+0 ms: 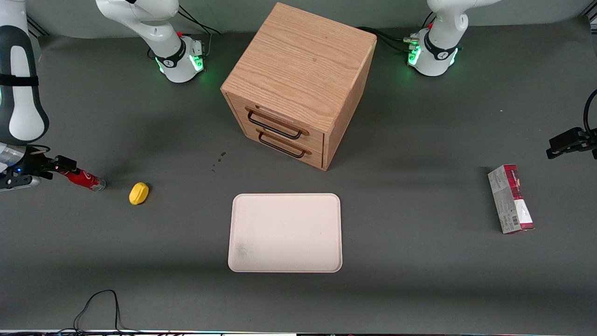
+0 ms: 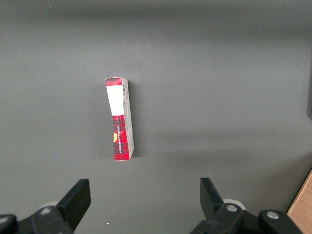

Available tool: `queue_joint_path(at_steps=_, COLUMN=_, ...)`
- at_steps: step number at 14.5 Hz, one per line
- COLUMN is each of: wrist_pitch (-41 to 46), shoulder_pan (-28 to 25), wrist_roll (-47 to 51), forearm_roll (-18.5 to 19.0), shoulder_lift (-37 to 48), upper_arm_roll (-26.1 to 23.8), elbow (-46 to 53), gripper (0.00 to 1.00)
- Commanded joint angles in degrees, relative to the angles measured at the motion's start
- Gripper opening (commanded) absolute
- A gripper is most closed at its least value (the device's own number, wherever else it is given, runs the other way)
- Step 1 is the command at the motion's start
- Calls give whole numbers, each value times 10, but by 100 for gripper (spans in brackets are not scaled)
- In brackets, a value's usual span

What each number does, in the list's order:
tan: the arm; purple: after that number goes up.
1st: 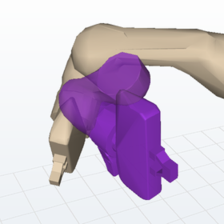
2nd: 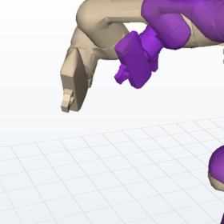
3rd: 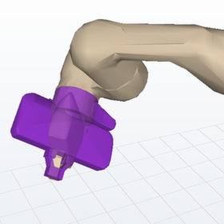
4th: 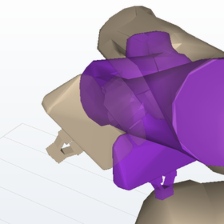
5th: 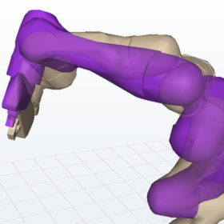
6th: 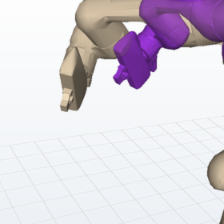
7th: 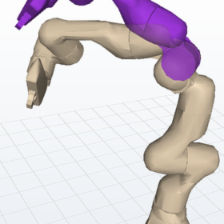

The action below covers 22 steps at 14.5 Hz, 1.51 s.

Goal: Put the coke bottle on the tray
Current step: 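Lower the right gripper and close it around the bottle's cap end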

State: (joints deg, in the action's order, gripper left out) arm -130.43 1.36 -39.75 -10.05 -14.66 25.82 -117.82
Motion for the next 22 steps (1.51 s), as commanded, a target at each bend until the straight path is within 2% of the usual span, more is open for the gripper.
queue_joint_path(at_steps=1, wrist_pitch=-6, shoulder_pan=1, wrist_roll=-37, forearm_roll=-18, shoulder_lift=0, upper_arm_roll=5, elbow=-2, gripper=100)
queue_joint_path(at_steps=10, wrist_pitch=17, shoulder_pan=3, wrist_roll=-42, forearm_roll=-16, shoulder_lift=3, upper_arm_roll=12, elbow=-8, gripper=100)
queue_joint_path(at_steps=11, wrist_pitch=17, shoulder_pan=2, wrist_roll=-41, forearm_roll=-15, shoulder_lift=4, upper_arm_roll=12, elbow=-8, gripper=96)
queue_joint_path(at_steps=12, wrist_pitch=18, shoulder_pan=2, wrist_roll=-41, forearm_roll=-15, shoulder_lift=4, upper_arm_roll=12, elbow=-8, gripper=87)
queue_joint_path(at_steps=13, wrist_pitch=23, shoulder_pan=2, wrist_roll=-41, forearm_roll=-15, shoulder_lift=5, upper_arm_roll=12, elbow=-8, gripper=71)
queue_joint_path(at_steps=15, wrist_pitch=25, shoulder_pan=1, wrist_roll=-42, forearm_roll=-13, shoulder_lift=5, upper_arm_roll=12, elbow=-8, gripper=34)
queue_joint_path(at_steps=17, wrist_pitch=25, shoulder_pan=1, wrist_roll=-42, forearm_roll=-11, shoulder_lift=5, upper_arm_roll=12, elbow=-8, gripper=5)
queue_joint_path(at_steps=18, wrist_pitch=34, shoulder_pan=1, wrist_roll=-42, forearm_roll=-11, shoulder_lift=5, upper_arm_roll=12, elbow=-6, gripper=0)
queue_joint_path(at_steps=22, wrist_pitch=52, shoulder_pan=1, wrist_roll=-38, forearm_roll=-9, shoulder_lift=6, upper_arm_roll=12, elbow=7, gripper=0)
